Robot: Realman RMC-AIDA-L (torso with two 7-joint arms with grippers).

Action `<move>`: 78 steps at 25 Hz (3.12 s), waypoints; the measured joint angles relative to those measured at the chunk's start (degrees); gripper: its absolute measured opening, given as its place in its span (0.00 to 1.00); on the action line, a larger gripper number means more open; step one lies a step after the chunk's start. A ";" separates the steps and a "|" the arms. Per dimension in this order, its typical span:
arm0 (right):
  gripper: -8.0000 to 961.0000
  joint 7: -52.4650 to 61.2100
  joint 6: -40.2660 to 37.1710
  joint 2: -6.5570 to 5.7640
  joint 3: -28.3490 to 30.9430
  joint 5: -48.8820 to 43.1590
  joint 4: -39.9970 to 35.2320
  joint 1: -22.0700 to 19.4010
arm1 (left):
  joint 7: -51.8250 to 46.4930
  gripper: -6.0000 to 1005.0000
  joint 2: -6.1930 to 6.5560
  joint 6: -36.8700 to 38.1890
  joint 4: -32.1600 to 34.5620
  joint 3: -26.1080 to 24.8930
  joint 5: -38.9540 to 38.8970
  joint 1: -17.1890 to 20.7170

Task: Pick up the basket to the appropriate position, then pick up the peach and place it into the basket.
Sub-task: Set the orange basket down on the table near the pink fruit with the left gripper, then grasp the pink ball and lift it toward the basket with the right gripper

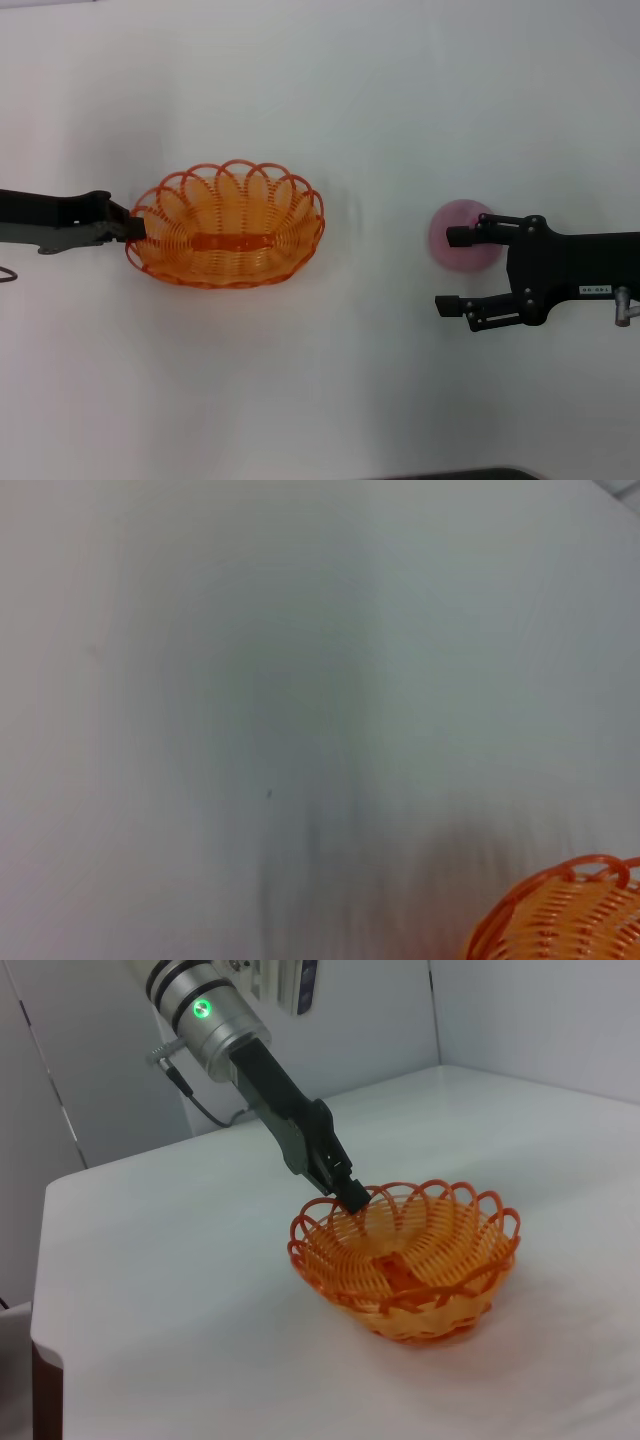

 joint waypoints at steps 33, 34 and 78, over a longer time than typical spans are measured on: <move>0.98 0.79 0.00 0.09 0.00 0.02 -0.05 0.12 | 1.86 0.57 0.47 1.80 3.06 0.18 -5.27 3.07; 0.98 0.79 0.00 0.09 0.00 0.06 -0.05 0.12 | 2.00 0.61 0.50 1.68 3.03 0.18 -5.40 3.17; 0.98 0.61 0.27 0.27 0.75 0.44 0.60 1.42 | 73.54 0.82 0.06 6.87 -4.05 -4.68 -22.06 16.45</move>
